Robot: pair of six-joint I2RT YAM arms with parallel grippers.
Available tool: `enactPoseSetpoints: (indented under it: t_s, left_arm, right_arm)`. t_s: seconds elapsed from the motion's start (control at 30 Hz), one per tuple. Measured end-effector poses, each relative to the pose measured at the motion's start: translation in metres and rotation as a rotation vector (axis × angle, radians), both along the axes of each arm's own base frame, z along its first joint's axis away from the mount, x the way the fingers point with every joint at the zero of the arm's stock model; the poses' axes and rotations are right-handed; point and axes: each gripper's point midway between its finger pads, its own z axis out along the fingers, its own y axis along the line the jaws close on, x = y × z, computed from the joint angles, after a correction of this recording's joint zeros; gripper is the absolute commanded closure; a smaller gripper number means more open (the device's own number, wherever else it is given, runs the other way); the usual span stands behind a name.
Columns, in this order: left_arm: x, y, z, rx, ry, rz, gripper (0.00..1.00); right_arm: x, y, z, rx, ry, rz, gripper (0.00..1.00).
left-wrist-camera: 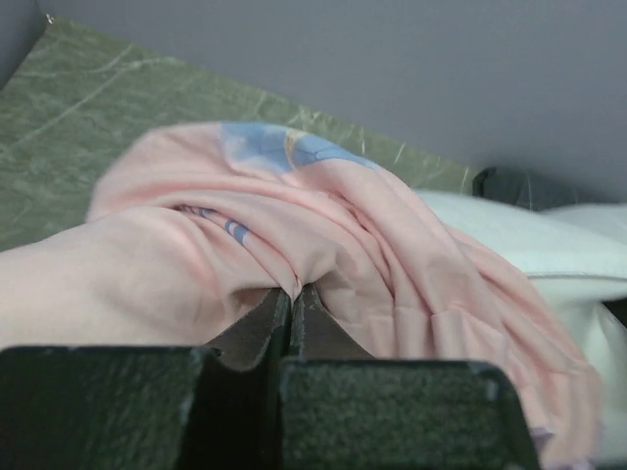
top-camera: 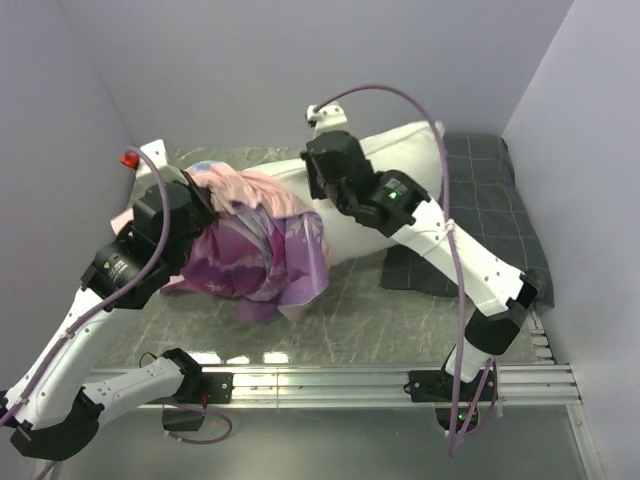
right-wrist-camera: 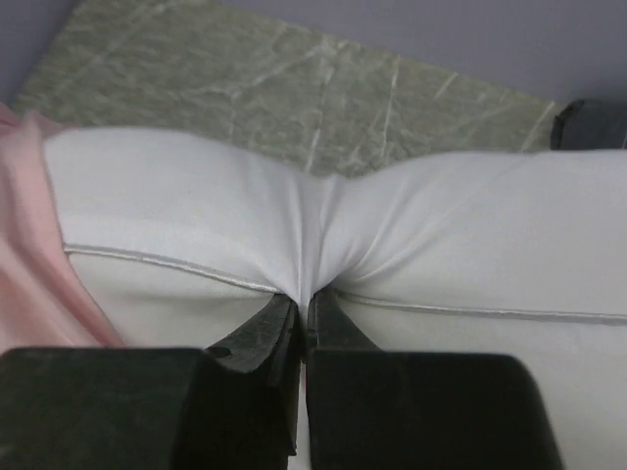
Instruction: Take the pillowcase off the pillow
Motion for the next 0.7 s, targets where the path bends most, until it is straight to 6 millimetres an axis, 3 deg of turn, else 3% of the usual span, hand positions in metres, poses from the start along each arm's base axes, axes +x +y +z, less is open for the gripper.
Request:
enactPoseSetpoints:
  t_s: [0.1,0.17,0.27,0.4,0.43,0.53,0.63,0.7]
  left_arm:
    - [0.014,0.012,0.015,-0.013,-0.020,0.045,1.00]
    - [0.025,0.025,0.008,-0.011,0.004,0.081,1.00]
    - [0.047,0.051,-0.028,0.000,0.103,0.138,1.00]
    - [0.064,0.100,-0.076,-0.036,0.219,0.231,1.00]
    - [0.067,0.119,-0.080,-0.063,0.223,0.264,1.00]
    - [0.064,0.177,-0.089,-0.120,0.232,0.401,1.00]
    - [0.061,0.212,-0.095,-0.177,0.232,0.475,0.97]
    - [0.064,0.211,-0.096,-0.207,0.227,0.442,0.70]
  right_arm:
    - [0.001,-0.002,0.021,0.049,-0.011,0.016,1.00]
    - [0.006,0.000,0.011,0.060,0.009,0.019,1.00]
    - [0.021,0.002,-0.039,0.051,0.090,0.012,1.00]
    - [0.047,-0.005,-0.144,0.036,0.272,-0.018,1.00]
    - [0.058,-0.006,-0.157,0.060,0.282,-0.032,1.00]
    - [0.085,-0.018,-0.161,0.147,0.268,-0.072,1.00]
    - [0.098,-0.029,-0.158,0.200,0.267,-0.087,1.00]
    - [0.102,-0.033,-0.161,0.210,0.277,-0.091,1.00]
